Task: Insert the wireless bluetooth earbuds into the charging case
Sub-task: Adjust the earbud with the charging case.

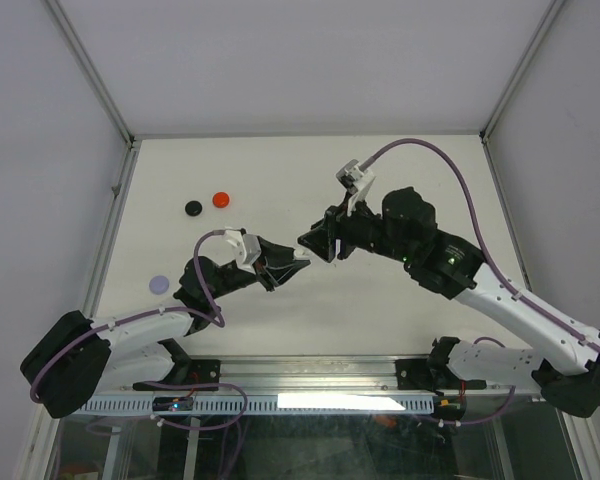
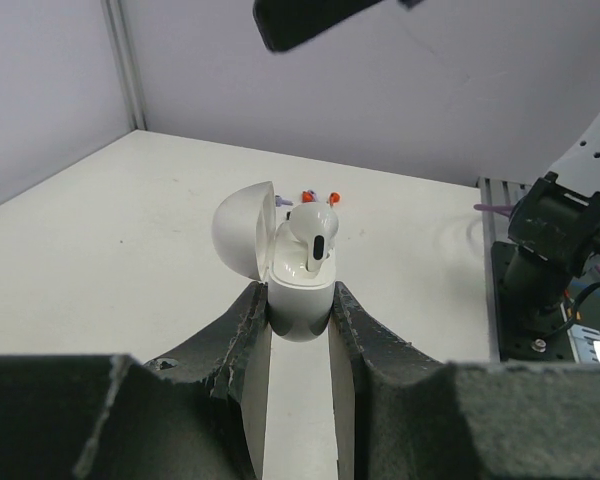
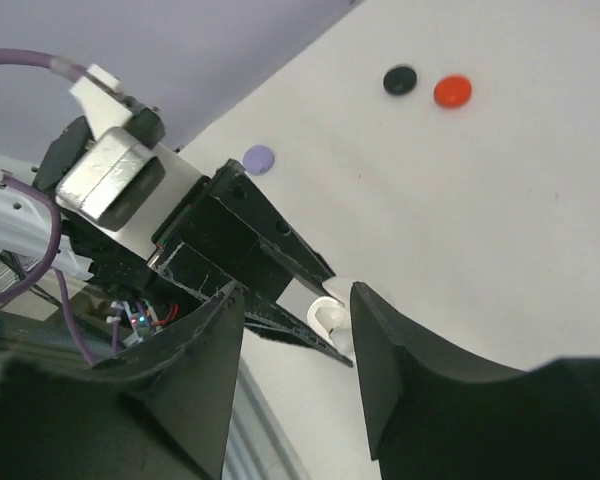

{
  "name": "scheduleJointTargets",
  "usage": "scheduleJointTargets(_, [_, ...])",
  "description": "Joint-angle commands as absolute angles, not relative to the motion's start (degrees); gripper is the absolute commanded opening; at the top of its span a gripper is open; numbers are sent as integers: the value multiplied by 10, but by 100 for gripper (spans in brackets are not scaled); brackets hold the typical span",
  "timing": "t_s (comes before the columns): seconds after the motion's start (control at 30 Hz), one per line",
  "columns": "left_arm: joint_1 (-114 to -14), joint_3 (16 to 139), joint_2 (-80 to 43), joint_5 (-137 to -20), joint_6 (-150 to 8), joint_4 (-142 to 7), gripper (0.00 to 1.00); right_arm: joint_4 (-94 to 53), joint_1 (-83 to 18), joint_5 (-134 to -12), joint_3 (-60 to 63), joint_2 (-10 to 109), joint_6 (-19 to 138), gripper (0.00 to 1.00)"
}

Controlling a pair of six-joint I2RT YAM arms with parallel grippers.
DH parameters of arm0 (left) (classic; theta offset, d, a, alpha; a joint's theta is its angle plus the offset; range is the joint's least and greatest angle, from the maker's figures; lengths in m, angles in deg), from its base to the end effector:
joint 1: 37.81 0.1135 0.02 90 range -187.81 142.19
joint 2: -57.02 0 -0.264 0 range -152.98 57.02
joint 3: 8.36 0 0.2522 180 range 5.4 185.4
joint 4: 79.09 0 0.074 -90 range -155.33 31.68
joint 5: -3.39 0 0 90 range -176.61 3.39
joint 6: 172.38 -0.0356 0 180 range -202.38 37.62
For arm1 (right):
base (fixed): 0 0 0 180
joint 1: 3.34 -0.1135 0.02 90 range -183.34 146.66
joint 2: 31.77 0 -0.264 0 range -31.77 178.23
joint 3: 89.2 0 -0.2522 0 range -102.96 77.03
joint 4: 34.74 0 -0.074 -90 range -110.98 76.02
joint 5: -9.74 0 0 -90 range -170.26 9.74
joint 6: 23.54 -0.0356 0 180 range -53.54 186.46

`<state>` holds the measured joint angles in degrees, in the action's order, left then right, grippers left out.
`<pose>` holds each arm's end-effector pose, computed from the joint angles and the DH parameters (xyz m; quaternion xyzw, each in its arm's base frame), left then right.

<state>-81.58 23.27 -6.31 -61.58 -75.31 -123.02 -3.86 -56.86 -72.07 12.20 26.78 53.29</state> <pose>0.1484 -0.1630 0.2394 0.3530 0.5286 -0.4491 0.6279 0.1306 0.1851 0.4047 -0.3078 0.7059 0.3953 0.5007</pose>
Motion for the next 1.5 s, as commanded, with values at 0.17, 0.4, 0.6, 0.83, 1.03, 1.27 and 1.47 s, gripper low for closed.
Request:
scheduleJointTargets(0.17, [-813, 244, -41, -633, -827, -1215, 0, 130, -572, -772, 37, 317, 435, 41])
scheduleJointTargets(0.4, [-812, 248, -40, -633, -832, -1205, 0, 141, -572, -777, 36, 341, 424, 36])
scheduleJointTargets(0.6, [-813, 250, -42, -624, -828, -1205, 0, 110, -572, -778, 54, 344, 420, 30])
scheduleJointTargets(0.83, [-813, 252, -46, -617, -824, -1207, 0, 112, -572, -777, 52, 355, 420, 27])
scheduleJointTargets(1.03, [-813, 252, -51, -612, -816, -1213, 0, 124, -572, -773, 48, 363, 418, 26])
scheduleJointTargets(1.27, [-812, 253, -56, -602, -809, -1220, 0, 120, -572, -748, 47, 370, 432, 25])
scheduleJointTargets(1.47, [-812, 255, -58, -583, -800, -1222, 0, 117, -573, -725, 44, 373, 460, 24])
